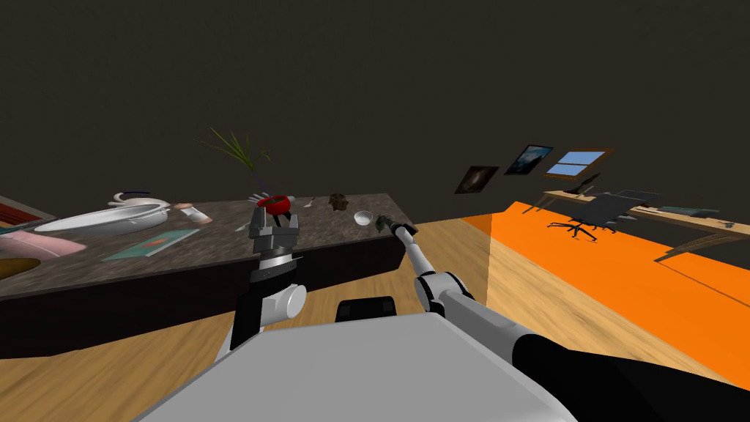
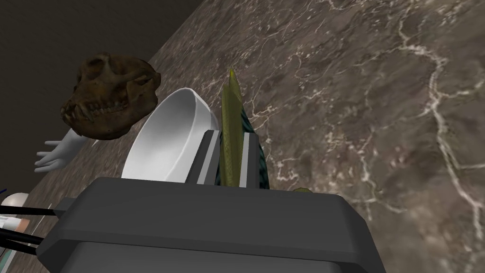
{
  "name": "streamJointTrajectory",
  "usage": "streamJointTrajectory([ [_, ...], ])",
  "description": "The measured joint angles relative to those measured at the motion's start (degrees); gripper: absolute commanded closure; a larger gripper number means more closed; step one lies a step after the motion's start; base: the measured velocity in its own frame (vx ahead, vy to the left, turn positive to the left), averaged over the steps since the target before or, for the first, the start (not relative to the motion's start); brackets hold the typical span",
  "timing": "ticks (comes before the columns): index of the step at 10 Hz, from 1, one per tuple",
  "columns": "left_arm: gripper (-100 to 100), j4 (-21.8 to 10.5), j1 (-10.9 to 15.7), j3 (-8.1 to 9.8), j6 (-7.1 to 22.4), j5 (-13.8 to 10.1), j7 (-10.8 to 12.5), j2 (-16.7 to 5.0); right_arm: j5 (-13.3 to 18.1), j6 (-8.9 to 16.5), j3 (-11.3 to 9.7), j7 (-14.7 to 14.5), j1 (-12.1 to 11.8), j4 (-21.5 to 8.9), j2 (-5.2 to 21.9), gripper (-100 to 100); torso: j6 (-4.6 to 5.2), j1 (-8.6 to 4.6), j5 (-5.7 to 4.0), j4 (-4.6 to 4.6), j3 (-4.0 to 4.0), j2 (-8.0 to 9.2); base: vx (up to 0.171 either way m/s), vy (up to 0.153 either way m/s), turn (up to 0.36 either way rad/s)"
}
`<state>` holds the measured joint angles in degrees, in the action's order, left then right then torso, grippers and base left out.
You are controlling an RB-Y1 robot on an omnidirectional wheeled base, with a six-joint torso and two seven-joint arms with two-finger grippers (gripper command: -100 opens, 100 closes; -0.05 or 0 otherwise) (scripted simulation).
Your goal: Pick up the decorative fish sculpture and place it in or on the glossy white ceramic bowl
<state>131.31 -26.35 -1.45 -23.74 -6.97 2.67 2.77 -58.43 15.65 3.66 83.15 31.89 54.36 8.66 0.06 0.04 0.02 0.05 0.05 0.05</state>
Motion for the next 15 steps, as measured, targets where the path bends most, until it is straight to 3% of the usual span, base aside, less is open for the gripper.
streamJointTrajectory([
  [1, 0, 0.0, 0.0, 0.0, 0.0, 0.0, 0.0, 0.0, 0.0, 0.0, 0.0, 0.0, 0.0, 0.0, 0.0, 100, 0.0, 0.0, 0.0, 0.0, 0.0, 0.0, 0.018, -0.01, -0.118],
  [2, 0, 0.0, 0.0, 0.0, 0.0, 0.0, 0.0, 0.0, -1.2, -0.2, -0.2, -0.1, 1.7, -1.0, 0.6, 100, 0.07, -0.07, 0.03, 0.09, 0.01, -0.07, 0.032, -0.009, -0.078],
  [3, 0, 0.0, 0.0, 0.0, 0.0, 0.0, 0.0, 0.0, -1.2, 0.2, 0.3, 0.4, 2.2, -0.1, 1.4, 100, 0.09, -0.11, 0.01, 0.06, 0.01, -0.06, 0.03, -0.007, -0.094],
  [5, 0, 0.0, 0.0, 0.0, 0.0, 0.0, 0.0, 0.0, 0.8, 2.2, 1.8, 3.5, 3.8, 1.1, 2.5, 100, 0.11, -0.12, 0.01, 0.11, 0.03, -0.06, 0.036, -0.002, -0.107],
  [7, 0, 0.0, 0.0, 0.0, 0.0, 0.0, 0.0, 0.0, -2.3, 2.7, 1.4, 3.4, 5.6, 0.2, 4.8, 100, 0.14, -0.15, 0.0, 0.11, 0.04, -0.05, 0.037, -0.006, -0.132],
  [10, 0, 0.0, 0.0, 0.0, 0.0, 0.0, 0.0, 0.0, -2.4, 5.2, 2.2, 6.1, 7.9, 0.7, 7.5, 100, 0.07, -0.06, 0.01, 0.14, 0.09, 0.02, 0.033, 0.006, -0.083],
  [11, 0, 0.0, 0.0, 0.0, 0.0, 0.0, 0.0, 0.0, -3.8, 5.6, 2.1, 6.1, 9.5, -0.5, 8.6, 100, 0.06, -0.05, 0.02, 0.15, 0.1, 0.04, 0.022, 0.007, -0.025],
  [15, 0, 0.0, 0.0, 0.0, 0.0, 0.0, 0.0, 0.0, -2.6, 8.4, 2.2, 9.2, 10.9, 0.8, 10.6, 100, -0.03, 0.15, 0.06, 0.21, 0.21, 0.22, 0.003, 0.031, 0.009],
])
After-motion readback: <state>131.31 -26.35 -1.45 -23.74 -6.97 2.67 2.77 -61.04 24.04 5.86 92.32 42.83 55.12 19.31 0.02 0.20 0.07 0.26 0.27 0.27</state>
